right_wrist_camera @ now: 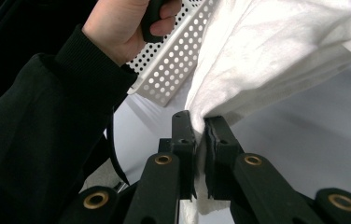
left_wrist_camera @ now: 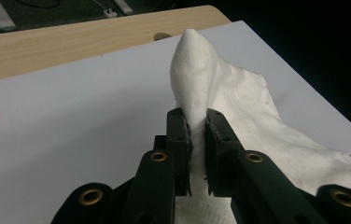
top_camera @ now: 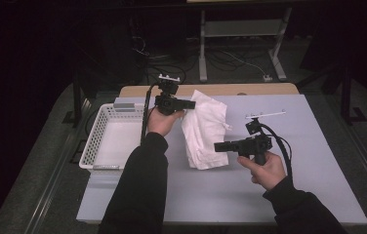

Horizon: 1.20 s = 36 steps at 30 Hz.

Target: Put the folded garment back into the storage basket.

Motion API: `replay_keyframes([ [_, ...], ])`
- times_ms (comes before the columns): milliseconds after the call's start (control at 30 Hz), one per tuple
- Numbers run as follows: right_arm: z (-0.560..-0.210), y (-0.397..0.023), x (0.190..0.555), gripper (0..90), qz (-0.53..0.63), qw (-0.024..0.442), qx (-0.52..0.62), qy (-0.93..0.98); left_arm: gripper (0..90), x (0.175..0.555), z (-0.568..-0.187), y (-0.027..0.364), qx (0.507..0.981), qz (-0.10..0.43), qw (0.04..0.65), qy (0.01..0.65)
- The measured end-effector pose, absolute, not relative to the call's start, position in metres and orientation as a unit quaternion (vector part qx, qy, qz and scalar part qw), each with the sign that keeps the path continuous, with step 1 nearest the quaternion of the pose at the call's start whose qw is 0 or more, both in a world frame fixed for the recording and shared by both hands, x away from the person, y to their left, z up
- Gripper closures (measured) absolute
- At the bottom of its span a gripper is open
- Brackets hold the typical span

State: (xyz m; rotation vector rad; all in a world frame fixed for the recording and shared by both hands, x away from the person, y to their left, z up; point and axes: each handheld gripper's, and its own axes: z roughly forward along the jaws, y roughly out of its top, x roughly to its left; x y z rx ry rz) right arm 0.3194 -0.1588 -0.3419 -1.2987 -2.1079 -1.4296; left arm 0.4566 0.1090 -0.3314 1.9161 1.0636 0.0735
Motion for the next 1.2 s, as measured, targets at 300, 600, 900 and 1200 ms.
replay_keyframes([
  [300,-0.335,-0.146,0.322,82.3,-0.5,0.143,-0.439,-0.733,80.2,0.454,-0.321,0.124,0.773,0.039,0.459,0.436],
  [600,-0.33,-0.137,0.323,82.2,-0.5,0.137,-0.43,-0.74,80.2,0.452,-0.314,0.134,0.768,0.046,0.462,0.441],
  [900,-0.321,-0.124,0.326,82.2,-0.51,0.143,-0.417,-0.738,80.2,0.449,-0.301,0.15,0.766,0.061,0.463,0.442],
  [1200,-0.309,-0.109,0.329,82.2,-0.517,0.14,-0.402,-0.743,80.2,0.449,-0.289,0.163,0.766,0.069,0.462,0.442],
])
